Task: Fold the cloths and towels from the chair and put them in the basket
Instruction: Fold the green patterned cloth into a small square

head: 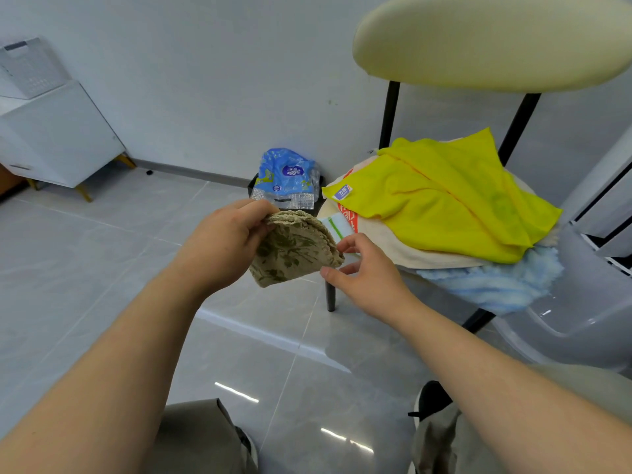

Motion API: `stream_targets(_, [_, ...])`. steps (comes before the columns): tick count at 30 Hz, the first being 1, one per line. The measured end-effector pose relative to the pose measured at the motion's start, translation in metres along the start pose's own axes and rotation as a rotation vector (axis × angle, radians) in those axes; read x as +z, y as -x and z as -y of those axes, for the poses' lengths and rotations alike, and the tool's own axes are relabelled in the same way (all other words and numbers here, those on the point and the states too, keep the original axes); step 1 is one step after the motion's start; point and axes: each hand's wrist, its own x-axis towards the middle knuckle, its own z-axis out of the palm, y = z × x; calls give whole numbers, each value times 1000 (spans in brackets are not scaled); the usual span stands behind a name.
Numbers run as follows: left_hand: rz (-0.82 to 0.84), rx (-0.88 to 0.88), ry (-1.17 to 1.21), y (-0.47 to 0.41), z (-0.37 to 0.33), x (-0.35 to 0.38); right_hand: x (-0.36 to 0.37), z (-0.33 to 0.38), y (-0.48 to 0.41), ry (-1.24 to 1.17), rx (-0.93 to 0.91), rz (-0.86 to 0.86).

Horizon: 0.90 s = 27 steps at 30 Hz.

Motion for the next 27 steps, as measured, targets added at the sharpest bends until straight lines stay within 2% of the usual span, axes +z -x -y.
stream_targets(6, [-15,-37,36,-1,-1,0,1,3,-1,-42,-5,-101])
stream_targets(11, [-17,-45,37,0,-2,0,0,-1,-2,-24,26,-84])
stream_targets(15, [-17,-53,51,0,-3,-1,1,-1,-3,-5,-39,-90])
stream_targets(20, [-14,-115,98,0,-5,-2,-3,5,0,-13,-145,11])
stream_targets(23, [-11,-183,186,1,-9,-7,-5,9,3,66,-114,96])
stream_targets(27, [13,-297,226,2,-8,-11,-10,13,5,75,-26,100])
